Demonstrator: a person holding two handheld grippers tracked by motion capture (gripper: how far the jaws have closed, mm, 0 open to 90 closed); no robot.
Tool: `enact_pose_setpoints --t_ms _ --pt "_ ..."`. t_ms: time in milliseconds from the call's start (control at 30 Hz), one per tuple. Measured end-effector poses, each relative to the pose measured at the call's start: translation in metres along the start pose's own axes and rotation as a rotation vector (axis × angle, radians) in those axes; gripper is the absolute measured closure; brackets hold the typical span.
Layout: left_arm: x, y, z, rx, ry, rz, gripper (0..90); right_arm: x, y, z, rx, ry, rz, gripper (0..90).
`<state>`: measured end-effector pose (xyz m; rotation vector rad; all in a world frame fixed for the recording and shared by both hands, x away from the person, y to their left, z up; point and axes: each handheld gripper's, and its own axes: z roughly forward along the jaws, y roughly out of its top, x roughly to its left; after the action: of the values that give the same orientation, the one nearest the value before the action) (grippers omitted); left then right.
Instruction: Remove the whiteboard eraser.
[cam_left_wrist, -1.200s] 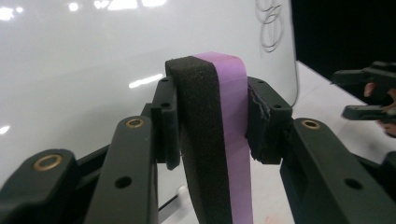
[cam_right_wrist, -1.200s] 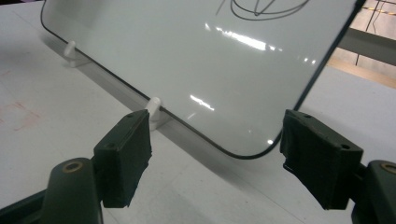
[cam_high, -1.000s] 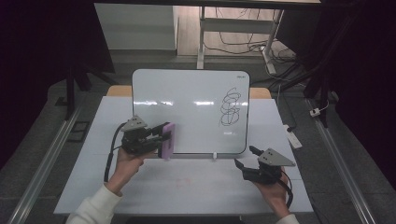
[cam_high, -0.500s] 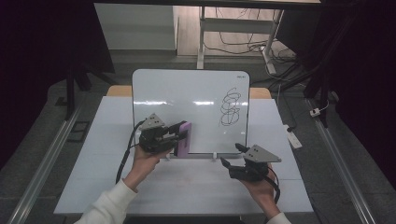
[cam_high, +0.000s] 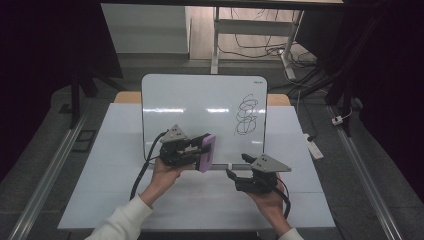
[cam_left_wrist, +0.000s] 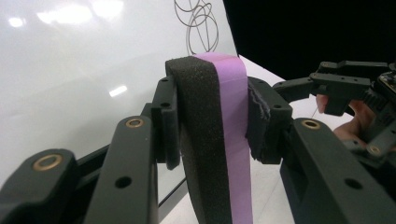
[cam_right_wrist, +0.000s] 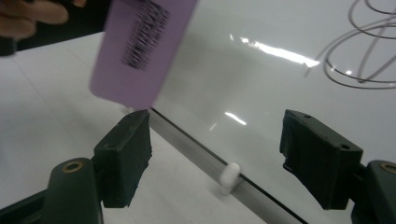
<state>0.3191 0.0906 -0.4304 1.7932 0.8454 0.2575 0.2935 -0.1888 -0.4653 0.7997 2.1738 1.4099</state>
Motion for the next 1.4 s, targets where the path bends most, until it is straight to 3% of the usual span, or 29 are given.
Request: enact_pose_setpoints --t_ms 233,467,633,800,900,1267,1333,1400 --pt "-0.007 -0.005 0.012 0.006 -0.006 0.025 59.6 0.011 0.003 0.012 0.005 0.023 0.028 23.0" --pt "-0.011 -0.007 0.015 0.006 -0.016 0.038 59.5 0.018 0.01 0.029 -0.007 0.062 0.114 21.3" --pt "-0.013 -0.01 0.019 0.002 -0.022 0.041 59.5 0.02 0.013 0.039 -0.009 0.09 0.141 21.8" --pt "-0.017 -0.01 0.019 0.002 -0.044 0.043 59.5 0.021 0.014 0.042 -0.011 0.089 0.15 26.6" --pt "-0.02 -0.011 0.019 -0.003 -0.033 0.06 59.6 0.02 0.014 0.041 -0.014 0.093 0.158 33.7" --pt "-0.017 -0.011 0.019 -0.003 -0.043 0.042 58.9 0.021 0.015 0.036 -0.013 0.034 0.1 39.3" --pt "-0.017 -0.011 0.019 0.001 -0.047 0.042 53.8 0.021 0.016 0.035 -0.011 0.027 0.08 39.6" --pt "-0.015 -0.01 0.014 0.001 -0.062 0.027 41.1 0.02 0.016 0.033 -0.016 0.028 0.069 39.8"
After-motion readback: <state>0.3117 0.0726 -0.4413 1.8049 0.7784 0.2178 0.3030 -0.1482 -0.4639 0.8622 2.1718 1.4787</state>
